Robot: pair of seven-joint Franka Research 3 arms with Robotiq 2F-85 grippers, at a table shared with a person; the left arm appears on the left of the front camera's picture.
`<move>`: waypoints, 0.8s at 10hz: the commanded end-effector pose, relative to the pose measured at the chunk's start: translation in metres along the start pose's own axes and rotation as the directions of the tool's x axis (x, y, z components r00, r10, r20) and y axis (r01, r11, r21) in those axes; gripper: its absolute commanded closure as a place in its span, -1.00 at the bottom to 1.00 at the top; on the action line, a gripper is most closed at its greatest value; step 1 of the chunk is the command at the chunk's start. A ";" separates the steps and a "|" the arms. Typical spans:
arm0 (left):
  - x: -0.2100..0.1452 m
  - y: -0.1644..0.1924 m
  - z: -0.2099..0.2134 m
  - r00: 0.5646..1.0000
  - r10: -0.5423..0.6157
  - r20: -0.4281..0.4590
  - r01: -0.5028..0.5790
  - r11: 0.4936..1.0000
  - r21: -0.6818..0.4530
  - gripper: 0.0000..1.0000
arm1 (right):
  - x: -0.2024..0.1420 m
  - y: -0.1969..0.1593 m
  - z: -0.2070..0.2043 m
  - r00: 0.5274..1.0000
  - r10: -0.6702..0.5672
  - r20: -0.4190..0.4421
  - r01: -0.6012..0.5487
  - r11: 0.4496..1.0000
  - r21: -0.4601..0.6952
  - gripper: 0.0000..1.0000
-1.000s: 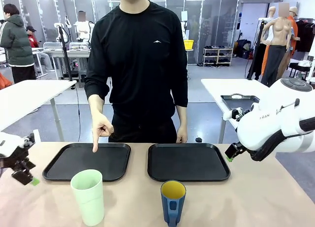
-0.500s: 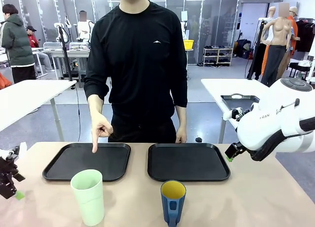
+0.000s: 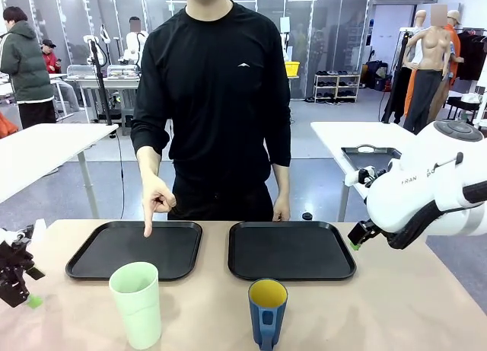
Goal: Sort and store the cups by type.
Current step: Pick up the Reusable plastic cup.
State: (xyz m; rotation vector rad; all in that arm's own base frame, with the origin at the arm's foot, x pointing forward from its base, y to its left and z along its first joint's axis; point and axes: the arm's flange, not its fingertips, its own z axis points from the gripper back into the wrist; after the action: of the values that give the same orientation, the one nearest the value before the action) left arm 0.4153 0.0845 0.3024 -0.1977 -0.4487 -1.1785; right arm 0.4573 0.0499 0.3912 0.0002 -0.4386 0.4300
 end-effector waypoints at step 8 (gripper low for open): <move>-0.046 0.013 -0.051 0.780 -0.082 0.620 0.247 0.951 -0.184 -1.00 | 0.000 -0.001 0.000 1.000 -0.008 0.003 0.008 1.000 0.005 -1.00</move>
State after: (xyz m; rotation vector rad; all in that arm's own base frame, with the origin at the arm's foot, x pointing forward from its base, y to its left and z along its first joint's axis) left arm 0.4100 0.0918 0.2595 -0.7238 -0.8646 -1.3784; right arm 0.4572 0.0500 0.3913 0.0001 -0.4387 0.4301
